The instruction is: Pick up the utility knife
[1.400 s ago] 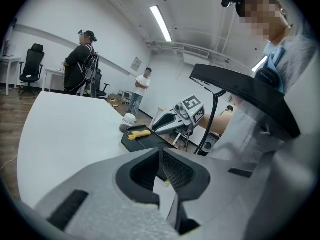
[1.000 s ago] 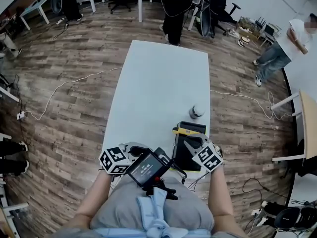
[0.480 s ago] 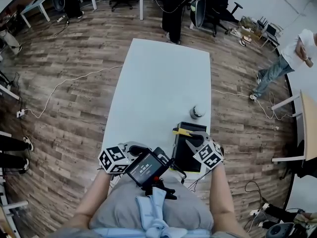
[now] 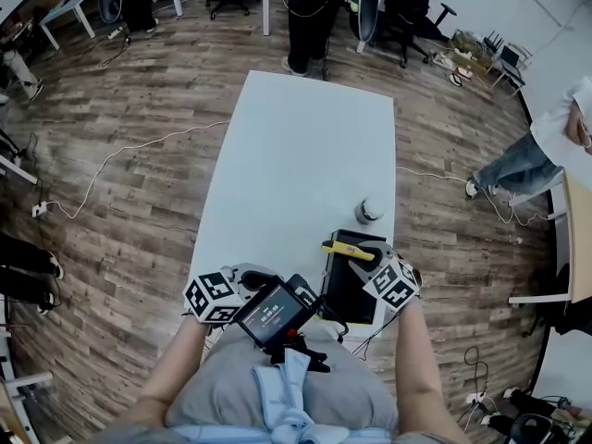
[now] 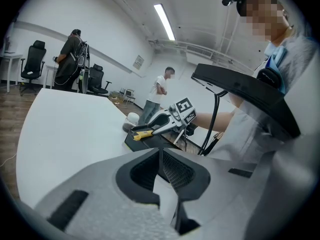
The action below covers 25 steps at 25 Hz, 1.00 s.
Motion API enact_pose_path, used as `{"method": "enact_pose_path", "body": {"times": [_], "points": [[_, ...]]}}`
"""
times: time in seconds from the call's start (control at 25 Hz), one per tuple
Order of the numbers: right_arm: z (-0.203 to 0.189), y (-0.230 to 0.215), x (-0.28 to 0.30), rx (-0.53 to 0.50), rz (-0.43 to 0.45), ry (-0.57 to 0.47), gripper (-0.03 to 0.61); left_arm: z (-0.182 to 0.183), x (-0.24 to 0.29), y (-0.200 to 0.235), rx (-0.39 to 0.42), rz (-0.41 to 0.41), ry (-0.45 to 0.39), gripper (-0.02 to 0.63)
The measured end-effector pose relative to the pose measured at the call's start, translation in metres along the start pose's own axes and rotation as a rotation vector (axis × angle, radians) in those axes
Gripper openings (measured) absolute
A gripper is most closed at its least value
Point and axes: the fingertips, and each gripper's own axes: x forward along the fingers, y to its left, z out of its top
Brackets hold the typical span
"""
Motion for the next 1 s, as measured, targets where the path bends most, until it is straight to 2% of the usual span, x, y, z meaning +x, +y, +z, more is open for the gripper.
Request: {"method": "enact_pose_path", "body": {"times": [0.68, 1.0], "points": [[-0.007, 0.001, 0.021, -0.1, 0.152, 0.062, 0.129, 0.004, -0.002, 0.012, -0.011, 0.012, 0.005, 0.032], [-0.013, 0.001, 0.029, -0.104, 0.169, 0.093, 0.127, 0.0, -0.003, 0.015, -0.011, 0.009, 0.009, 0.032]]}}
